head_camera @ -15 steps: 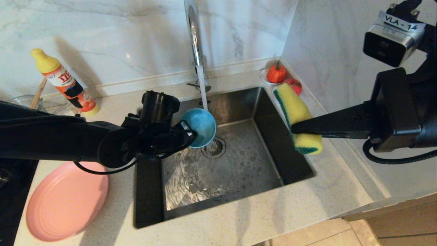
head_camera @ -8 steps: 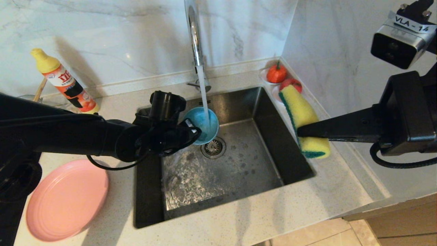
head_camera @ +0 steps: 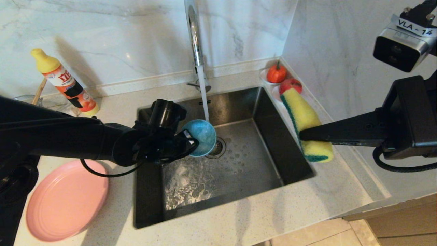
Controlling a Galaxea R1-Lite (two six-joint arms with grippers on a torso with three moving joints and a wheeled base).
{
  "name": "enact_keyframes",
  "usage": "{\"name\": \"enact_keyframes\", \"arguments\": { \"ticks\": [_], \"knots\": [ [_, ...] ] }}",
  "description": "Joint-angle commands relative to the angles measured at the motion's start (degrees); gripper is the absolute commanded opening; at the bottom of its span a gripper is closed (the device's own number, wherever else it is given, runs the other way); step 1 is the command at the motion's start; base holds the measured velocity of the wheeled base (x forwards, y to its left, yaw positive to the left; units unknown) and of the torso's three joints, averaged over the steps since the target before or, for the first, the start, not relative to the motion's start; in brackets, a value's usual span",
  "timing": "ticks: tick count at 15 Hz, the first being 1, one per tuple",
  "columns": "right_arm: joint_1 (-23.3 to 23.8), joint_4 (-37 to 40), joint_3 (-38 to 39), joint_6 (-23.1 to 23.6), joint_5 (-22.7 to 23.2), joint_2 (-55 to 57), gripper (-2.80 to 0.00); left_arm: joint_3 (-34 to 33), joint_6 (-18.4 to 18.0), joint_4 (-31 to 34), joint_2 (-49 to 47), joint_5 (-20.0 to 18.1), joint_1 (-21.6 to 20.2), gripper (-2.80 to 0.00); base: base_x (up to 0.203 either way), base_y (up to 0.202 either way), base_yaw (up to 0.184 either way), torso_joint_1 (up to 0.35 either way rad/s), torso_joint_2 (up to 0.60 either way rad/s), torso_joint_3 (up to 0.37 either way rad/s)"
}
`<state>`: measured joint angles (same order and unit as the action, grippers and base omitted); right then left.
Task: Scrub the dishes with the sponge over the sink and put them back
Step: Rinse the bowl
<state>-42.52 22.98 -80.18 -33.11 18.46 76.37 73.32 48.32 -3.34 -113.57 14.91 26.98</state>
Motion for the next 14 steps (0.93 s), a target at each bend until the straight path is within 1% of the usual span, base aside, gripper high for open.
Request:
{"name": "enact_keyframes", "arguments": {
  "ticks": [1,5,8,9,12,14],
  "knots": [
    [-0.1,0.1,0.1,-0.2,0.2,0.0,-2.80,-0.4,-1.1,2.9,1.3,0.1,-0.1,-2.80,0.000,0.000,0.000,0.000,0.00,0.000],
    [-0.1,0.1,0.3,-0.2,0.2,-0.3,-2.80,-0.2,-1.7,4.3,0.9,0.1,0.0,-2.80,0.000,0.000,0.000,0.000,0.00,0.000],
    [0.0,0.1,0.8,-0.2,0.2,-0.3,-2.80,1.8,-1.5,4.8,-1.6,-0.8,-0.1,-2.80,0.000,0.000,0.000,0.000,0.00,0.000],
    [0.0,0.1,0.9,-0.2,0.2,-0.4,-2.80,3.0,-1.2,5.8,-2.8,-0.9,-0.2,-2.80,0.000,0.000,0.000,0.000,0.00,0.000],
    [0.0,0.1,2.3,0.0,0.2,-0.8,-2.80,6.8,1.0,7.7,-5.1,-1.0,-0.1,-2.80,0.000,0.000,0.000,0.000,0.00,0.000],
    [0.0,-0.5,3.0,0.0,0.2,-0.8,-2.80,7.5,1.4,7.7,-5.4,-1.0,-0.1,-2.80,0.000,0.000,0.000,0.000,0.00,0.000]
  ]
}}
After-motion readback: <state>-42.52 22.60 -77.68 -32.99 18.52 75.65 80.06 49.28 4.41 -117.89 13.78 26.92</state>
